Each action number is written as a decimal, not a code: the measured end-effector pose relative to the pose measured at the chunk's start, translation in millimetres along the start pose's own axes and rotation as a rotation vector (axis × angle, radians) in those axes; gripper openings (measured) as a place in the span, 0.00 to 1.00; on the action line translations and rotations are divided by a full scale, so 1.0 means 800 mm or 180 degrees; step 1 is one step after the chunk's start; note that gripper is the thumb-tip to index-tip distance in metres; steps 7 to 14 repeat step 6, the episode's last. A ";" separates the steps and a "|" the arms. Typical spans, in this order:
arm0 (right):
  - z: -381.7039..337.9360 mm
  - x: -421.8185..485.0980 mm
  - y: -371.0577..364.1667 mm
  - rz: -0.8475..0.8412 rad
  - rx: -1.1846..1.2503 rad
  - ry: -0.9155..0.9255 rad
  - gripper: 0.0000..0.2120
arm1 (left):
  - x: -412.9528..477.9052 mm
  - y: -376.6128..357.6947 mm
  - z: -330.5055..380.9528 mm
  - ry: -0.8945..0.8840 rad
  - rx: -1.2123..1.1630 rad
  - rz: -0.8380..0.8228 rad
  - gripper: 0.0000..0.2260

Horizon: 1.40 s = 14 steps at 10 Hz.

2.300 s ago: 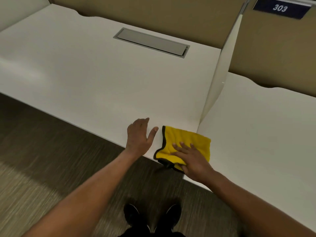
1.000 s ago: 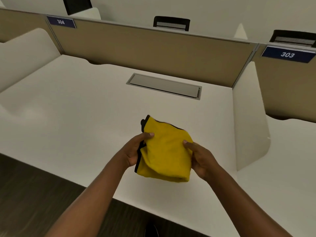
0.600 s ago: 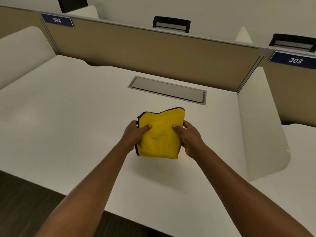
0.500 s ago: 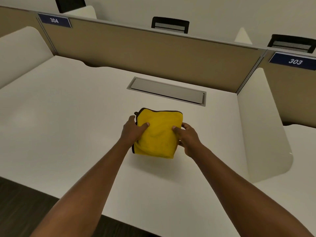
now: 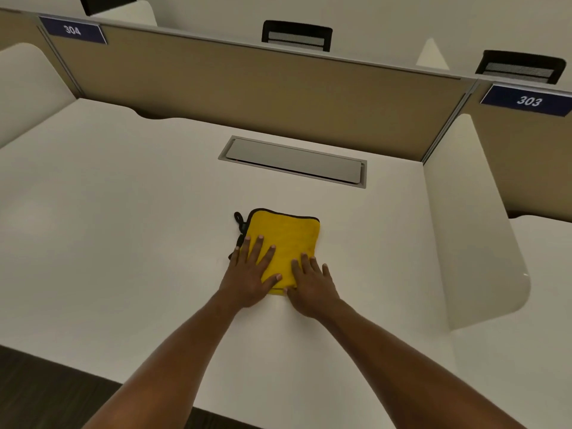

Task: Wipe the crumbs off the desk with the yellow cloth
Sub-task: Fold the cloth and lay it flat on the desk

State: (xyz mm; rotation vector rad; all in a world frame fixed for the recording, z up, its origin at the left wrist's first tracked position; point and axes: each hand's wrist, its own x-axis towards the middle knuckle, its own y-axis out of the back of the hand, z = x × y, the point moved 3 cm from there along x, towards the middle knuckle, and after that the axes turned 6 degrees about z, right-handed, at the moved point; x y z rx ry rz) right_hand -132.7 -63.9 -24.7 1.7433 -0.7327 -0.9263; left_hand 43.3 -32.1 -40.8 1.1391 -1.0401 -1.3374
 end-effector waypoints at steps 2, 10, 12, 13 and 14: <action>0.002 0.014 0.009 -0.0142 -0.0269 0.0122 0.33 | 0.022 0.010 -0.011 -0.0060 0.0153 -0.0066 0.49; 0.034 -0.041 0.013 0.0000 0.0222 -0.0055 0.38 | 0.005 0.022 0.024 0.0370 0.0314 0.0002 0.56; 0.034 -0.041 0.013 0.0000 0.0222 -0.0055 0.38 | 0.005 0.022 0.024 0.0370 0.0314 0.0002 0.56; 0.034 -0.041 0.013 0.0000 0.0222 -0.0055 0.38 | 0.005 0.022 0.024 0.0370 0.0314 0.0002 0.56; 0.034 -0.041 0.013 0.0000 0.0222 -0.0055 0.38 | 0.005 0.022 0.024 0.0370 0.0314 0.0002 0.56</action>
